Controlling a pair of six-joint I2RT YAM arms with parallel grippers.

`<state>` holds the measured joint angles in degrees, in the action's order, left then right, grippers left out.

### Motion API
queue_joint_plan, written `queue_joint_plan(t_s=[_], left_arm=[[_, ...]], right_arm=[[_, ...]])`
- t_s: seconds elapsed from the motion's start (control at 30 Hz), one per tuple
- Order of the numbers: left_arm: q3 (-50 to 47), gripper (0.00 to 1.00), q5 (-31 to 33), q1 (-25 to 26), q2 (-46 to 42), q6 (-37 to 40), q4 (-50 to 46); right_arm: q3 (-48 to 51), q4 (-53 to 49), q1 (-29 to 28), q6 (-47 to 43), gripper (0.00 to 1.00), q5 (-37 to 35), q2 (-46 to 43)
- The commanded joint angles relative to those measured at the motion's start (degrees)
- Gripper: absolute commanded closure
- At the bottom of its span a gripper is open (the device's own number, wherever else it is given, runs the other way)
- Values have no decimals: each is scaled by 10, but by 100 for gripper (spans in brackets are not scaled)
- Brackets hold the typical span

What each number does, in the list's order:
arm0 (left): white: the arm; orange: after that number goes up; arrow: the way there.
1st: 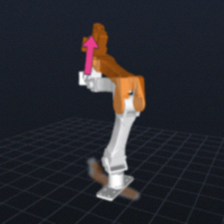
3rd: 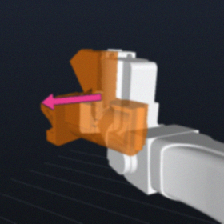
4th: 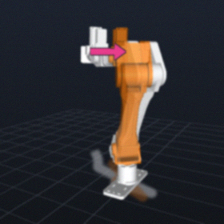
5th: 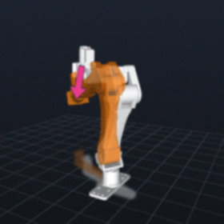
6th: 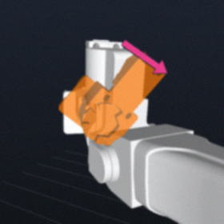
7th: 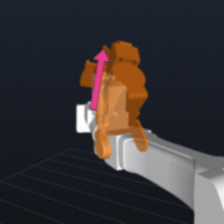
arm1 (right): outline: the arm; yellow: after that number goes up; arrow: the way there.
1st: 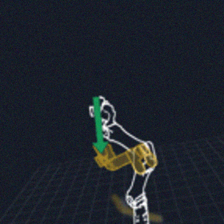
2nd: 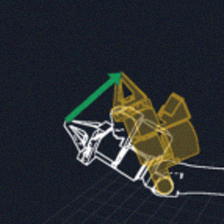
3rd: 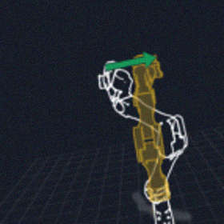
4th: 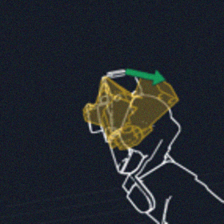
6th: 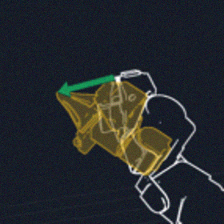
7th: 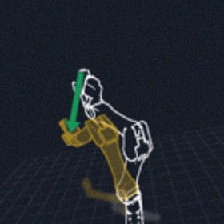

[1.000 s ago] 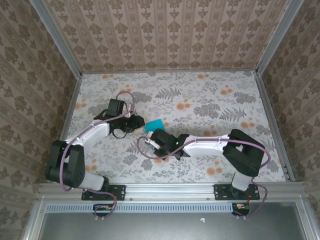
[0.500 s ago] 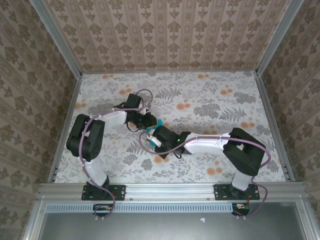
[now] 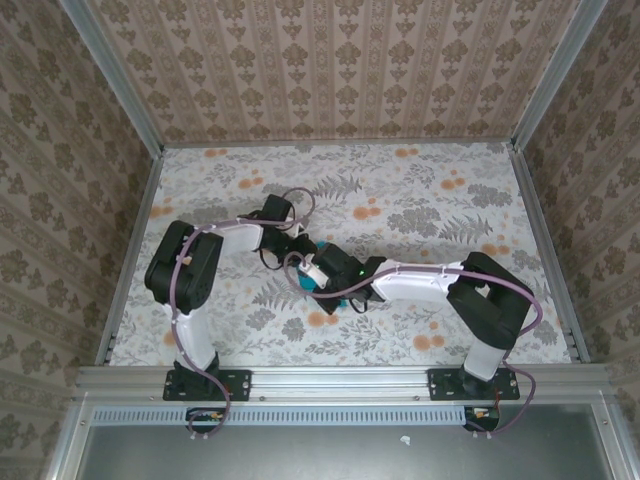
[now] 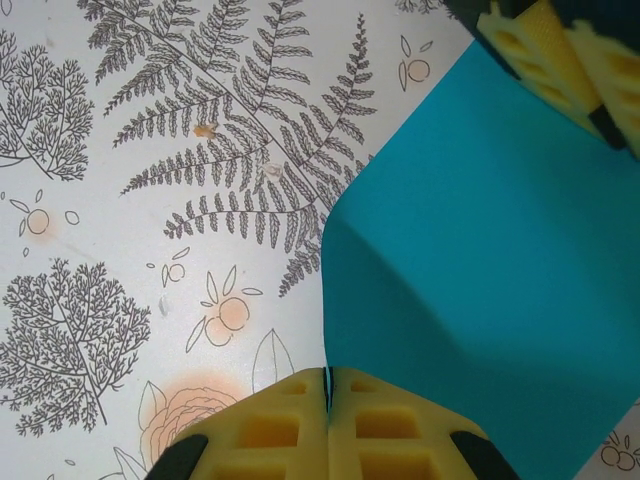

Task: Fold a paper plane with a square sheet of paper (fold left side to right side)
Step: Third fold the triangle at the center of the table.

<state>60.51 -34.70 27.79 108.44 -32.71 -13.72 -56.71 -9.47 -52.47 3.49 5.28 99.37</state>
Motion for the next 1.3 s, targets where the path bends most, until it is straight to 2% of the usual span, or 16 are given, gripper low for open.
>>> queue_joint_plan(t_s=[0.0, 0.1, 0.4, 0.63, 1.27], left_arm=[[4, 84, -1, 2, 17, 24, -10], [3, 84, -2, 4, 22, 29, -10], [7, 86, 3, 9, 29, 38, -16], [10, 87, 3, 12, 28, 40, -14], [13, 88, 12, 13, 23, 47, -31]], right_arm=[[-15, -20, 19, 26, 100, 59, -7], [-17, -25, 36, 40, 100, 90, -4], [-12, -21, 75, 74, 100, 125, 12], [-8, -18, 80, 79, 100, 130, 13], [2, 16, 119, 102, 100, 212, 26]])
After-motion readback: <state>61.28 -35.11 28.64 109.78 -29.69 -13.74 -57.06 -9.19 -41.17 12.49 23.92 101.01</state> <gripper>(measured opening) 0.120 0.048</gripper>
